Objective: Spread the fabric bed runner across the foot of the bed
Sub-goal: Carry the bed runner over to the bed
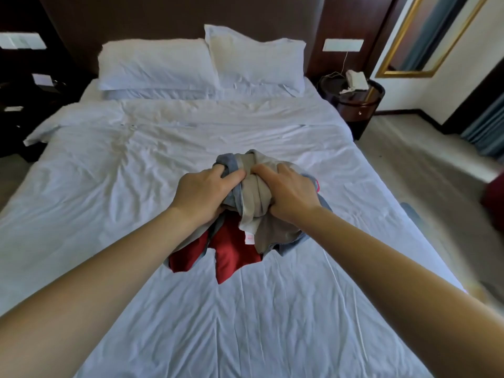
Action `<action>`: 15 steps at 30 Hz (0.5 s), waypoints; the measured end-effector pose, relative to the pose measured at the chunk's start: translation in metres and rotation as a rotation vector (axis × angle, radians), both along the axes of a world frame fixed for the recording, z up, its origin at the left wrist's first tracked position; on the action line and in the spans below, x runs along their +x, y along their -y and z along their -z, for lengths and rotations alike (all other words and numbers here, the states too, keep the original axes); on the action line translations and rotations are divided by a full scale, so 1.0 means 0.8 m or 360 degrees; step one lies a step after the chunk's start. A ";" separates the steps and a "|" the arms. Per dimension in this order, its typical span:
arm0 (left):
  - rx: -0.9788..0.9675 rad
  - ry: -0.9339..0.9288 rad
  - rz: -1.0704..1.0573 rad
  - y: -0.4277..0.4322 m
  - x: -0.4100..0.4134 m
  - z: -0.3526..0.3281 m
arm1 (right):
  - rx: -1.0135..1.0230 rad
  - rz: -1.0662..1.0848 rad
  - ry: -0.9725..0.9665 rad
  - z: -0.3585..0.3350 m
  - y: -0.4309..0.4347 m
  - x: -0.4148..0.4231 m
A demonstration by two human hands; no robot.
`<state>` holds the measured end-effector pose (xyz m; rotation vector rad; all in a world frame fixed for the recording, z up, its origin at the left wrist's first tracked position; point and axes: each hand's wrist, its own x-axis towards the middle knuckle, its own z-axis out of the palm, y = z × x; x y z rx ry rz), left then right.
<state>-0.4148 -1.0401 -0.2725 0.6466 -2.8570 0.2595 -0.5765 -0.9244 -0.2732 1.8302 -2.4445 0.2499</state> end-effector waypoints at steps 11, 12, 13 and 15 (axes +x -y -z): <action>0.0201 0.0106 -0.0016 -0.009 -0.018 0.135 | 0.0179 0.0027 0.0131 0.135 -0.011 -0.013; 0.0221 0.0106 -0.0021 -0.012 -0.019 0.149 | 0.0192 0.0025 0.0135 0.150 -0.013 -0.014; 0.0238 0.0114 -0.0034 -0.017 -0.020 0.164 | 0.0205 0.0026 0.0141 0.165 -0.015 -0.015; 0.0261 0.0133 -0.0040 -0.028 -0.021 0.189 | 0.0243 0.0035 0.0148 0.194 -0.019 -0.016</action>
